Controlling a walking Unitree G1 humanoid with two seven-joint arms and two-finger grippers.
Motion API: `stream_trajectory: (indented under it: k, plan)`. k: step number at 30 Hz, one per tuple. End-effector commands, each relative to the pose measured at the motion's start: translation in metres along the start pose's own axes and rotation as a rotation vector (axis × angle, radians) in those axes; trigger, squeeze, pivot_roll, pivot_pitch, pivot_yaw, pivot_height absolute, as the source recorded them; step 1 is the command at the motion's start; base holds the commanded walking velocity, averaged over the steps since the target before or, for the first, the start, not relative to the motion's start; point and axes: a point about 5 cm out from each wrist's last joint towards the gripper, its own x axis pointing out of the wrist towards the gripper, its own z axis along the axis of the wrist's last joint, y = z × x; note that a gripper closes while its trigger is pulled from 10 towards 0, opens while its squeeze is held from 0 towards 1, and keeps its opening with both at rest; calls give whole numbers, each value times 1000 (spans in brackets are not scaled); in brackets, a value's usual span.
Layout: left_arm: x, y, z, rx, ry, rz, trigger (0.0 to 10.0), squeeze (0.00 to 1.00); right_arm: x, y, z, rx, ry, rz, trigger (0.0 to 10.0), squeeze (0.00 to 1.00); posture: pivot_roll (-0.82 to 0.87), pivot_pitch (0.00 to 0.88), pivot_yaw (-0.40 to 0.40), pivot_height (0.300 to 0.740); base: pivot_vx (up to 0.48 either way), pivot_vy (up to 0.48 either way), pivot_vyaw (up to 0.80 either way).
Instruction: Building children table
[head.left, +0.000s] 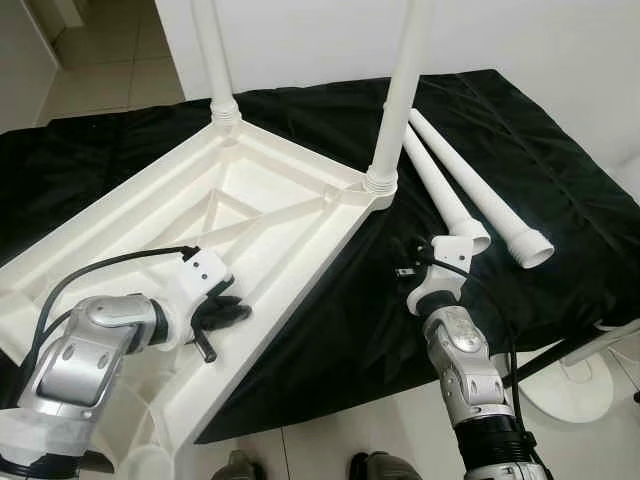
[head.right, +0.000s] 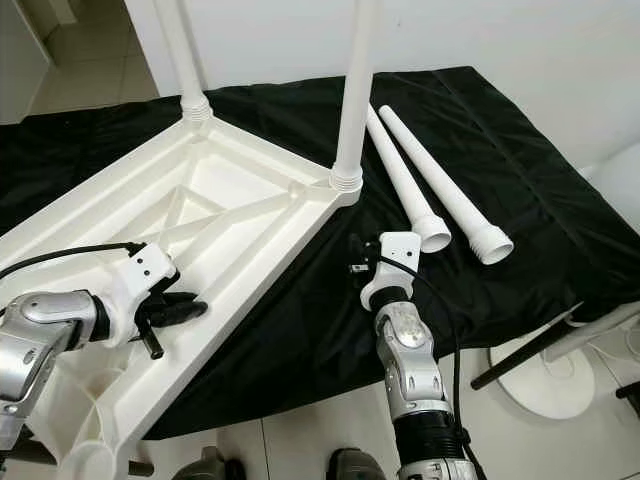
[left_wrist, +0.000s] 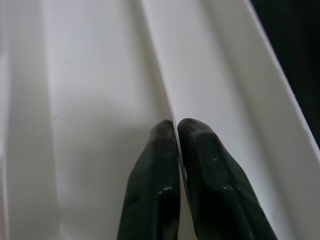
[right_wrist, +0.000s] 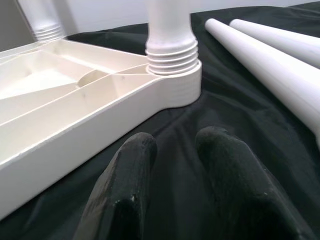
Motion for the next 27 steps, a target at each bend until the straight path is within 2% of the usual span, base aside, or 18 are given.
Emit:
stream_trajectory:
  k: [1,4,8,12,14,15,16,17,18,19,20,21,24,25,26,27]
  plan:
    - [7,-1,-2,-7,28,32,0,0,-2,1,-4,-5,9,-1,10000,0,-58,82,46,740,0,0,0]
    - [14,-5,-1,-20,29,43,0,0,-2,1,-4,-5,10,-2,10000,0,-60,84,47,740,0,0,0]
    - [31,-4,6,-66,16,133,0,0,-2,2,-4,-1,8,-6,10000,0,-64,87,52,740,0,0,0]
    - [33,-4,8,-70,14,142,0,0,-2,2,-4,-1,8,-6,10000,0,-64,87,52,740,0,0,0]
    - [39,0,14,-113,3,213,0,0,-3,1,-4,0,9,-10,10000,0,-67,90,57,740,0,0,0]
    - [42,2,16,-137,1,250,1137,0,-3,1,-4,-1,9,-13,10000,0,-67,90,57,740,0,0,0]
    - [42,2,16,-137,1,250,1137,0,-3,1,-4,-1,9,-13,10000,0,-67,90,57,740,0,0,0]
    - [45,4,19,-155,-6,287,0,0,-3,0,-4,-1,9,-15,10000,0,-69,92,58,740,0,0,0]
    - [47,5,22,-165,-11,324,2235,0,-4,0,-4,-1,9,-17,10000,0,-70,94,61,740,0,0,0]
    - [49,6,24,-172,-21,343,8745,0,-4,0,-4,-1,9,-19,10000,0,-70,94,61,740,0,0,0]
    - [49,6,24,-172,-21,343,8745,0,-4,0,-4,-1,9,-19,10000,0,-70,94,61,740,0,0,0]
    - [50,6,26,-169,-32,353,9882,0,-4,0,-4,0,9,-21,10000,0,-70,94,61,740,0,0,0]
    - [50,5,30,-171,-58,340,10000,0,-4,0,-4,0,9,-23,10000,0,-71,102,63,740,0,0,0]
    - [49,5,33,-183,-92,314,10000,1000,-5,0,-4,-1,9,-24,10000,0,-71,102,63,740,0,0,0]
    - [49,5,33,-183,-92,314,10000,1000,-5,0,-4,-1,9,-24,10000,0,-71,102,63,740,0,0,0]
    - [46,3,40,-197,-153,255,10000,1000,-5,0,-5,-8,10,-24,10000,0,-70,106,62,740,0,0,0]
